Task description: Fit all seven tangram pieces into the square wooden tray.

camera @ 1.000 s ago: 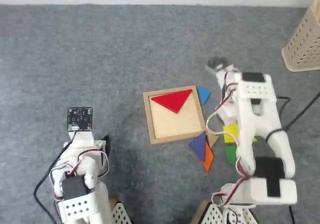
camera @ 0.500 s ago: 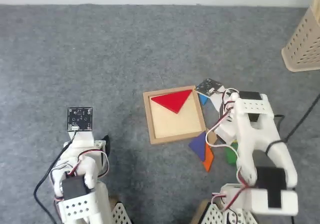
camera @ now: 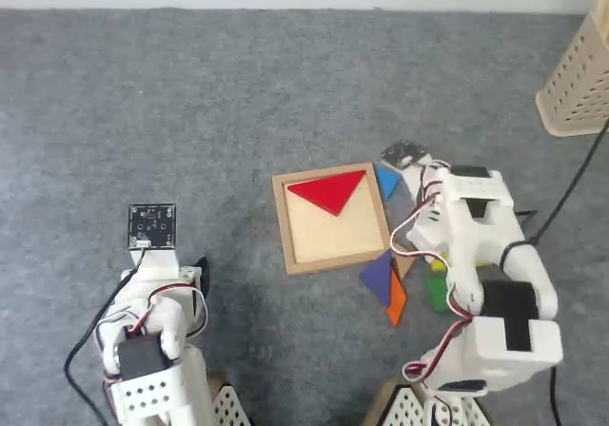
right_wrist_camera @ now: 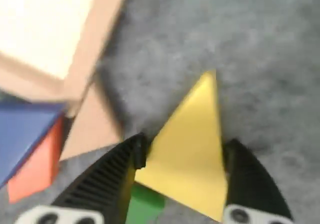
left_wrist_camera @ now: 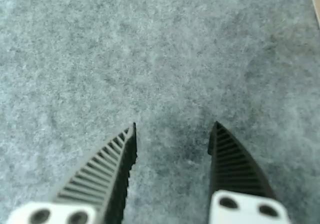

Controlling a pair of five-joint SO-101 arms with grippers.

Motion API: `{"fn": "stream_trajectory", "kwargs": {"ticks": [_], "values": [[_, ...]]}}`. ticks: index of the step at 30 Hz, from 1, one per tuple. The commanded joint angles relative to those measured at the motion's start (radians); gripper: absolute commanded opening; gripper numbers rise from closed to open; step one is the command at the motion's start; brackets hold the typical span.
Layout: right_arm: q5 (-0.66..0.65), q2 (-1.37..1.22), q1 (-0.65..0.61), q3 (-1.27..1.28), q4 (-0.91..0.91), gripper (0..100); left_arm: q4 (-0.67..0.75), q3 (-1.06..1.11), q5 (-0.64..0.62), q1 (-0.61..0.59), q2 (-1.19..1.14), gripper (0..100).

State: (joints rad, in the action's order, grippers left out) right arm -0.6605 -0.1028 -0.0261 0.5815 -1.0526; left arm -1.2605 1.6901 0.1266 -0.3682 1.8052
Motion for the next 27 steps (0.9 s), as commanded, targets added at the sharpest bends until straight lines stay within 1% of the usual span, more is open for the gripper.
{"fn": "stream_trajectory", "kwargs": {"ticks": [1,6,10,13,15,17,20,23,27], "values": [[0.081,-0.019,-0.008,-0.068,0.061,16.5,-0.003,-0.004,-0.009,-0.005,0.015,23],[0.187,-0.007,-0.007,-0.163,0.064,16.7,-0.003,-0.004,-0.009,-0.005,0.015,23],[0.19,0.068,-0.013,-0.227,-0.051,21.3,-0.003,-0.004,-0.009,-0.005,0.015,23],[0.184,0.18,-0.013,-0.215,-0.15,23.6,-0.003,-0.004,-0.009,-0.005,0.015,23],[0.147,0.262,-0.004,-0.183,-0.205,22.6,-0.003,-0.004,-0.009,-0.005,0.015,23],[0.089,0.343,0.01,-0.117,-0.237,19.2,-0.003,-0.004,-0.009,-0.005,0.015,23],[0.005,0.433,0.031,0.012,-0.251,9.2,-0.003,-0.004,-0.009,-0.005,0.015,23],[-0.063,0.456,0.076,0.112,-0.251,0.8,-0.003,-0.004,-0.009,-0.005,0.015,23],[-0.12,0.456,0.125,0.16,-0.288,0.6,-0.003,-0.004,-0.009,-0.005,0.015,23]]}}
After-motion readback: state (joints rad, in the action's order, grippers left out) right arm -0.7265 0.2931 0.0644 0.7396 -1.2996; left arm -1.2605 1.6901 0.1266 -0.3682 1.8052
